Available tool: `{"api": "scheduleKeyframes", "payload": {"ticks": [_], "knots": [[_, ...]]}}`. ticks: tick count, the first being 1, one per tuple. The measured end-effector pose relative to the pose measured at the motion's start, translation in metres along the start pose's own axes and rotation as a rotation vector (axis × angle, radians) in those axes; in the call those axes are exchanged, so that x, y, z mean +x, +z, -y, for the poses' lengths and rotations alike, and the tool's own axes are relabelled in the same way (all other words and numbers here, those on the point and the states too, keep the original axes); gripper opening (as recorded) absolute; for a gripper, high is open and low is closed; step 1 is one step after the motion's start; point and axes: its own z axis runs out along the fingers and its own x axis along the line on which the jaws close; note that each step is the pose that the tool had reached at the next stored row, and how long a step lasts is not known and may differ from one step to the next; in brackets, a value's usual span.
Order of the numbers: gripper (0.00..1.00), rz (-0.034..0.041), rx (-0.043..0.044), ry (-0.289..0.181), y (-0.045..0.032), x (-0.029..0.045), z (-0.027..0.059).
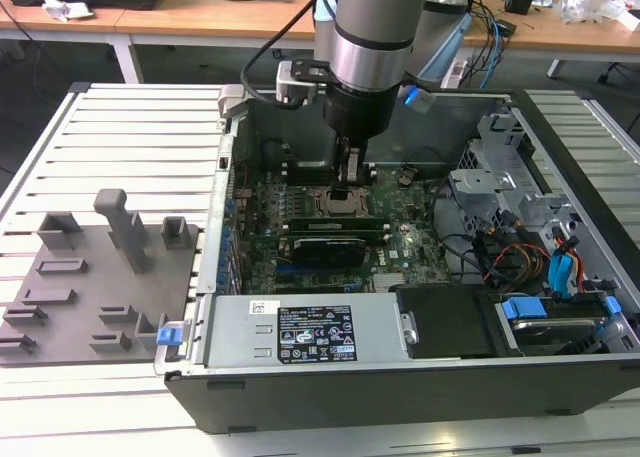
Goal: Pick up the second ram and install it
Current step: 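Insert the second ram into the second slot, then press down the second ram until it locks into place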
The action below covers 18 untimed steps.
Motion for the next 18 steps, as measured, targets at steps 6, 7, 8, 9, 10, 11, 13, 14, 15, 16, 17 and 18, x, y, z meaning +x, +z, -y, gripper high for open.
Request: {"api": "scheduleKeyframes", "payload": {"ticks": [6,7,8,9,10,11,13,14,15,16,17,18], "knots": [[0.11,-0.0001,0.0000,0.000,0.0000,0.0000,0.0000],[0.11,-0.0001,0.0000,0.000,0.0000,0.0000,0.0000],[0.11,-0.0001,0.0000,0.000,0.0000,0.0000,0.0000],[0.11,-0.0001,0.0000,0.000,0.0000,0.0000,0.0000],[0.11,-0.0003,0.0000,0.000,-0.0001,-0.0001,0.0017],[0.11,-0.0004,-0.0003,0.000,-0.0003,-0.0005,0.0068],[0.11,-0.0006,-0.0010,0.000,-0.0005,-0.0014,0.0176],[0.11,-0.0009,-0.0014,0.000,-0.0007,-0.0018,0.0230],[0.11,-0.0013,-0.0014,0.000,-0.0009,-0.0022,0.0268],[0.11,-0.0013,-0.0016,0.000,-0.0010,-0.0023,0.0291],[0.11,-0.0015,-0.0017,0.000,-0.0011,-0.0027,0.0329],[0.11,-0.0015,-0.0018,0.000,-0.0013,-0.0030,0.0362]]}}
